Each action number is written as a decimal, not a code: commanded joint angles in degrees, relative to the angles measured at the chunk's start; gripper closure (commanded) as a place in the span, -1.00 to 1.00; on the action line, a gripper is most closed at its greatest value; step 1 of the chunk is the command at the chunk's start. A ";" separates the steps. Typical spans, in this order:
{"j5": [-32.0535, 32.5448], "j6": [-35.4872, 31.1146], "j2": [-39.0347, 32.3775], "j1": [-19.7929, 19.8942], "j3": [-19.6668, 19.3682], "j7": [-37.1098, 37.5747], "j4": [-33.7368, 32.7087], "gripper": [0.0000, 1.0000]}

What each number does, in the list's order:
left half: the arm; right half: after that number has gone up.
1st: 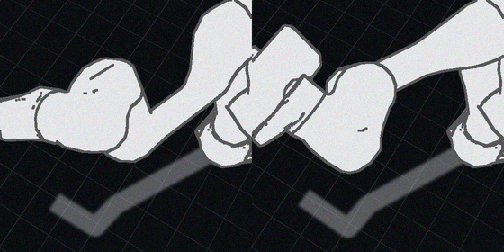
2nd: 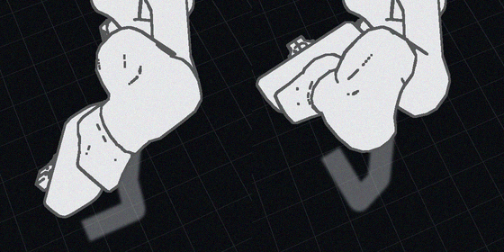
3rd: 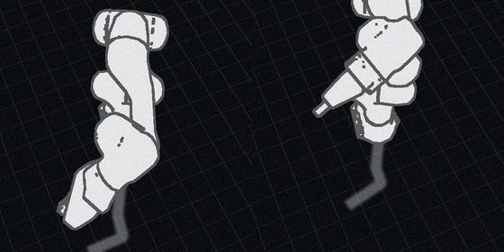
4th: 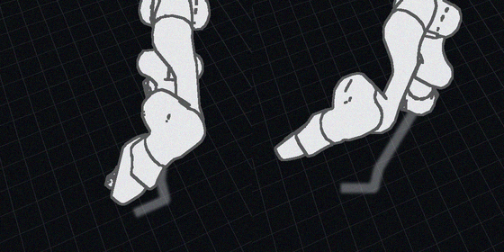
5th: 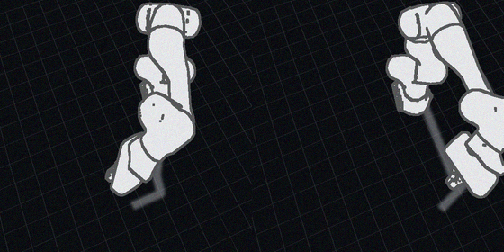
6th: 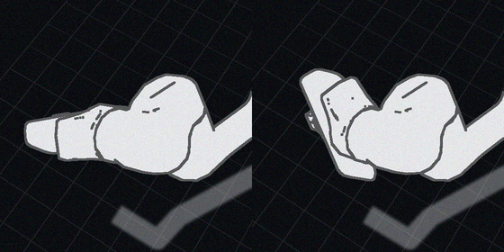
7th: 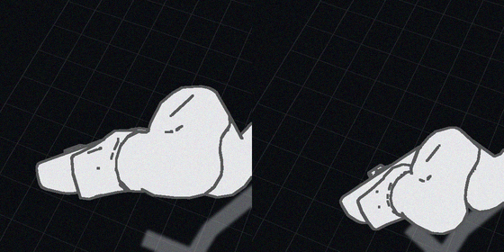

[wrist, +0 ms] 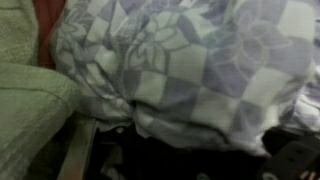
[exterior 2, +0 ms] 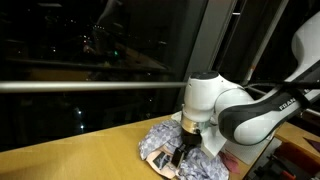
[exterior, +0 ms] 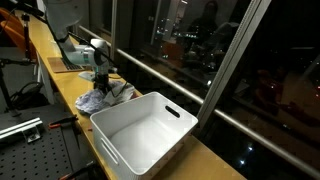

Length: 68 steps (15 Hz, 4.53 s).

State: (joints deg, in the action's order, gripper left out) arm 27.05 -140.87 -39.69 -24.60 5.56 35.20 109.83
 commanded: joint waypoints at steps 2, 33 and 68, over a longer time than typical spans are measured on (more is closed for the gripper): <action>-4.92 0.25 -0.86 -1.57 -0.67 -3.57 -1.68 0.19; -4.52 22.05 42.62 3.18 4.85 3.94 15.72 0.99; -18.33 13.66 42.11 27.53 -8.75 -33.99 16.28 0.01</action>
State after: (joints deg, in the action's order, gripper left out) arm 10.52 -126.27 1.42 2.39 -2.73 3.81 125.05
